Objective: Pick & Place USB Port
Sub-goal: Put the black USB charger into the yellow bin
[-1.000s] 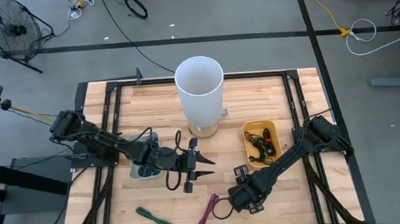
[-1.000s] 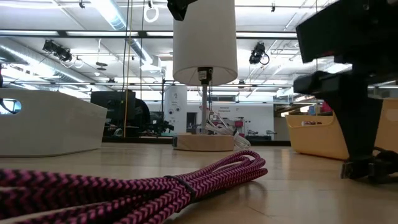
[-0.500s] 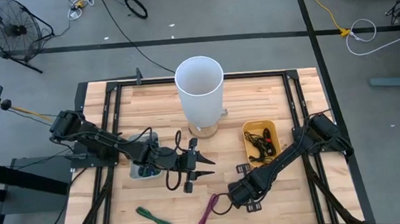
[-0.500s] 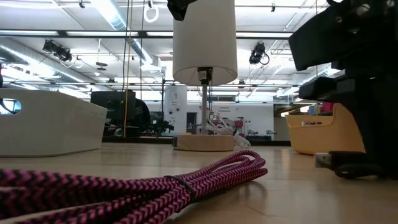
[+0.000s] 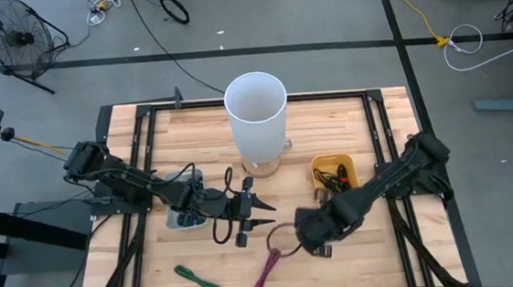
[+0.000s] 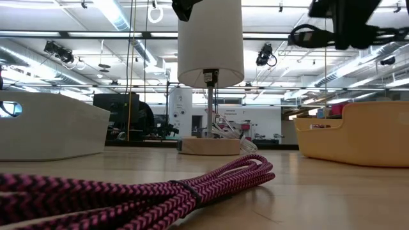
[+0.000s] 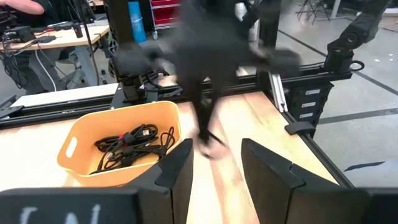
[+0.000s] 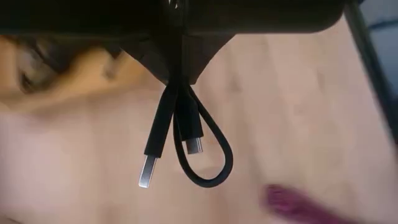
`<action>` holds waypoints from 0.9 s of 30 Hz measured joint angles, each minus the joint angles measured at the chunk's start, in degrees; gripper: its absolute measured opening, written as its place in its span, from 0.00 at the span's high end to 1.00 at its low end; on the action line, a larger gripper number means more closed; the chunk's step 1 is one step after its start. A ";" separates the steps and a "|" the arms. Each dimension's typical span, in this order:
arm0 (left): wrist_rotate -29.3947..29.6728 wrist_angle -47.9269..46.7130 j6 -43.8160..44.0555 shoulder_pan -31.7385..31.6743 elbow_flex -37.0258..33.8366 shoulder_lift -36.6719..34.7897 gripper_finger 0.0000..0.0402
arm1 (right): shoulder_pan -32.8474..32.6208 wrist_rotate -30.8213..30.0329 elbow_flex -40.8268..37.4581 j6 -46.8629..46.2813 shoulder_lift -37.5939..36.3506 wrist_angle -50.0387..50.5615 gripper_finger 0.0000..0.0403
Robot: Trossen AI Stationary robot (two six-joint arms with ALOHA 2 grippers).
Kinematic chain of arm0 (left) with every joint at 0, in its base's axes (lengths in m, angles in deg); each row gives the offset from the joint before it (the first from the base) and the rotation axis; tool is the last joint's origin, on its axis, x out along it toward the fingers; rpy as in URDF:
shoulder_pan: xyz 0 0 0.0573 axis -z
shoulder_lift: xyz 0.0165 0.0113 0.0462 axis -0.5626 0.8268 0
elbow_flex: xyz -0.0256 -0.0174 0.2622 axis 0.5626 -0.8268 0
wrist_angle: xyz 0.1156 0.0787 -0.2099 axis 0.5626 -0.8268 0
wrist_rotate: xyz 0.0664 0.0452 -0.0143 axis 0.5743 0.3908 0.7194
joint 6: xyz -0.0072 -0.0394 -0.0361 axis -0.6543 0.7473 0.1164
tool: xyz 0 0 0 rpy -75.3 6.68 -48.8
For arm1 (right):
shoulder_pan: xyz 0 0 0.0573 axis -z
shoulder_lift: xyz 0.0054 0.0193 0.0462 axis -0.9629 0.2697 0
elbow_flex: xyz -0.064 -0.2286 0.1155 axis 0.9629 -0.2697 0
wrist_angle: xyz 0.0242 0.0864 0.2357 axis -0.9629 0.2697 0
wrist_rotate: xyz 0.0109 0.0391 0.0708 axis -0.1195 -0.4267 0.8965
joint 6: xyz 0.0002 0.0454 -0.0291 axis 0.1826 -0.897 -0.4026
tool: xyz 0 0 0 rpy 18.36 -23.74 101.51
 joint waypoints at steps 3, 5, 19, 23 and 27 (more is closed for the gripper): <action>-0.01 0.02 0.01 0.01 0.00 0.00 0.65 | 0.54 -5.38 -0.06 -5.84 -4.46 4.83 0.99; -0.01 0.01 0.02 0.02 0.00 0.00 0.65 | 0.90 -8.96 -1.35 -10.59 -7.26 8.07 0.99; -0.01 -0.02 0.05 0.02 0.00 0.00 0.65 | 3.82 -13.36 -22.85 -43.43 -20.78 13.26 1.00; -0.01 0.00 0.07 0.02 0.00 0.00 0.65 | 4.53 -10.67 -27.29 -44.89 -22.67 10.59 1.00; -0.01 -0.02 0.04 0.02 0.00 0.00 0.65 | 4.55 -11.31 -29.00 -43.97 -23.65 5.42 1.00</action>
